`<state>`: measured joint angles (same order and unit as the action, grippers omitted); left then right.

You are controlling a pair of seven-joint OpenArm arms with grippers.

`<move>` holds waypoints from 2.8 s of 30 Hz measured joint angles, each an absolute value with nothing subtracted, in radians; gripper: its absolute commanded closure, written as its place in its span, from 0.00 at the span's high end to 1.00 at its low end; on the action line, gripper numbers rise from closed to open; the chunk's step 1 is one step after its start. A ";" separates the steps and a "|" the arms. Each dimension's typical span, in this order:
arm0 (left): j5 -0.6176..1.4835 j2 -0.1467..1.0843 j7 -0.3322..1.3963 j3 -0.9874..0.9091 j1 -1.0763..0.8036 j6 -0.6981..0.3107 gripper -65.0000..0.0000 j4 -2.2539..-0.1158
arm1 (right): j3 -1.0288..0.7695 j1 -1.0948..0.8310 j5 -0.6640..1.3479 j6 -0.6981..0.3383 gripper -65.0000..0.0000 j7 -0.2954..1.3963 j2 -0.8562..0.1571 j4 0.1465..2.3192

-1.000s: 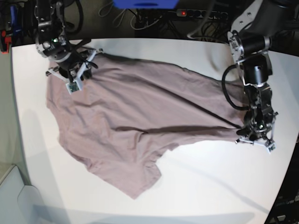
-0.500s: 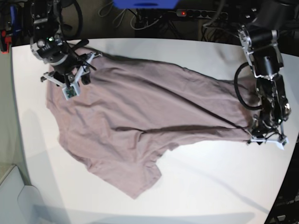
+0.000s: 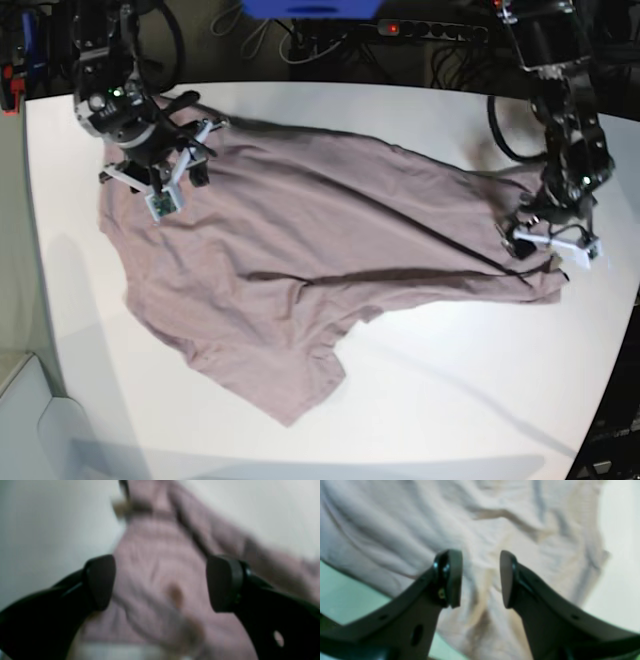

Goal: Layout the t-shirt on the table in an organized manner, then fold the t-shirt properly
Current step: 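Release the shirt and raise the left gripper, then grasp the shirt body with both grippers and pull it flat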

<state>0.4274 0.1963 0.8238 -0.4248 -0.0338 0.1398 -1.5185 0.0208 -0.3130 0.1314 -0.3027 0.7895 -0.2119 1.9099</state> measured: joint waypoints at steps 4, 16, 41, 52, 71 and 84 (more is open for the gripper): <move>0.409 0.164 0.823 -0.481 -0.066 0.142 0.85 -1.515 | 0.036 -0.293 0.120 -0.303 0.39 0.800 -0.216 1.860; 0.416 0.158 0.820 -0.477 -0.055 0.142 0.00 -1.524 | 0.041 -0.286 0.127 -0.303 0.39 0.793 -0.215 1.834; 0.496 0.037 0.826 -0.483 -0.553 0.138 0.00 -2.004 | 0.040 -0.287 0.128 -0.303 0.39 0.793 -0.216 1.833; 0.648 0.052 0.827 -0.483 -0.715 0.131 0.00 -1.998 | 0.040 -0.286 0.127 -0.303 0.39 0.797 -0.216 1.840; 0.940 0.163 0.878 -0.611 -0.648 0.123 0.59 -2.004 | 0.057 -0.146 0.120 -0.546 0.46 0.800 -0.159 1.908; 0.867 0.181 0.871 -0.555 -0.212 0.151 0.00 -1.697 | 0.055 -0.009 0.115 -0.546 0.00 0.801 -0.144 1.595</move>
<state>0.8673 0.1810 0.8707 -0.5549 -0.2115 0.1513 -1.6974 0.0547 -0.0093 0.1154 -0.5461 0.8005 -0.1436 1.5948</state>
